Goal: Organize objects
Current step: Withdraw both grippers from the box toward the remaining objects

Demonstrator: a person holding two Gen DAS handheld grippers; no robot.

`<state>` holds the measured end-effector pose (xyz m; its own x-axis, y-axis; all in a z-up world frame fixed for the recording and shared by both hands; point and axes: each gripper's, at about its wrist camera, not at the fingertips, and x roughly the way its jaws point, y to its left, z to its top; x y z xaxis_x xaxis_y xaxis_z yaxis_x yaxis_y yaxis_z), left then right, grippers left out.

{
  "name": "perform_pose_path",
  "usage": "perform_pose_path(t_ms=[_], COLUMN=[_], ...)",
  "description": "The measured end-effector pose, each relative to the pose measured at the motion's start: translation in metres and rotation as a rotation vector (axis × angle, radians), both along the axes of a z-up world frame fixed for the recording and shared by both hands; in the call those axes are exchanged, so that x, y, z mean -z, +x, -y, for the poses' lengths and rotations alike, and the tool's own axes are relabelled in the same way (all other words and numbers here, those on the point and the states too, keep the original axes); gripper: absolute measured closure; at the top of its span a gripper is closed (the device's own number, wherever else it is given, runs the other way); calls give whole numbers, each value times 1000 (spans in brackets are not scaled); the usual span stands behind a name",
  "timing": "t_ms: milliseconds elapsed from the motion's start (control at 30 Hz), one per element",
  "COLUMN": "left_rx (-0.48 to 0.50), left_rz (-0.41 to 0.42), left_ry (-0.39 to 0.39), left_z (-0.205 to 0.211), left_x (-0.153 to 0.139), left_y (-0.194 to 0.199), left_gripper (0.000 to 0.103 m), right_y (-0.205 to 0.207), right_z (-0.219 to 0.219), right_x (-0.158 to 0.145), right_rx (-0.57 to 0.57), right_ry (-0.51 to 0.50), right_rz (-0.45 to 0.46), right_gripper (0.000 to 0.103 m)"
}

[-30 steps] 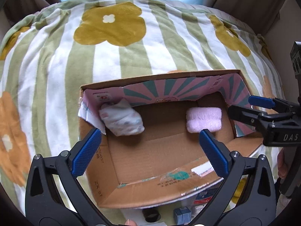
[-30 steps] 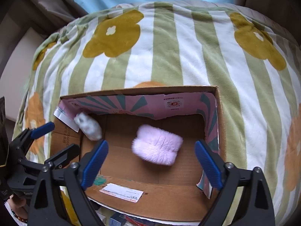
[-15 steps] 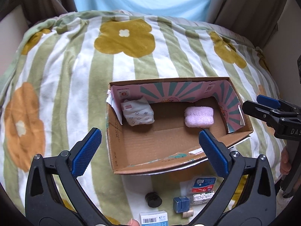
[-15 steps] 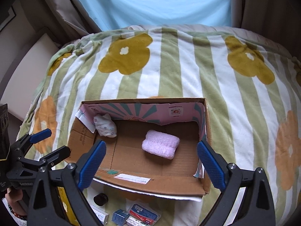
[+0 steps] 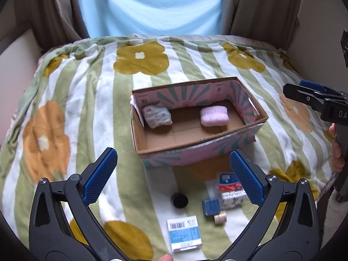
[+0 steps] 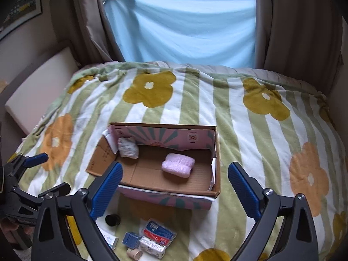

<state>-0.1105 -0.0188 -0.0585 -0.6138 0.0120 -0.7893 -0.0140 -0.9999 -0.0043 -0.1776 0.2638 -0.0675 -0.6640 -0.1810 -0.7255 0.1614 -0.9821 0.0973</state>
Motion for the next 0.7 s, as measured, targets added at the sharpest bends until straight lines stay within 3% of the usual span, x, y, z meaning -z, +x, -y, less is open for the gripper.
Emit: perform_pose_path(t_ms=[300,433,500,700], left_rx=[-75,-107,-98,-102], left_rz=[-72,-60,-30,21], left_ry=[38,69,96,36], left_z=[2,-2,-5,-18], left_x=[9,35,52,96], left_y=[67,91,97,112], left_gripper=[0,0,0,0], right_y=[67,89,92,101], right_z=[15,23,29,36], right_x=[12,33,46,85], right_rx=[-33,-74,-71,-31], right_ry=[16,-58,-49,-45], right_rz=[-86,-69,-45,15], right_gripper=[6,6,6,6])
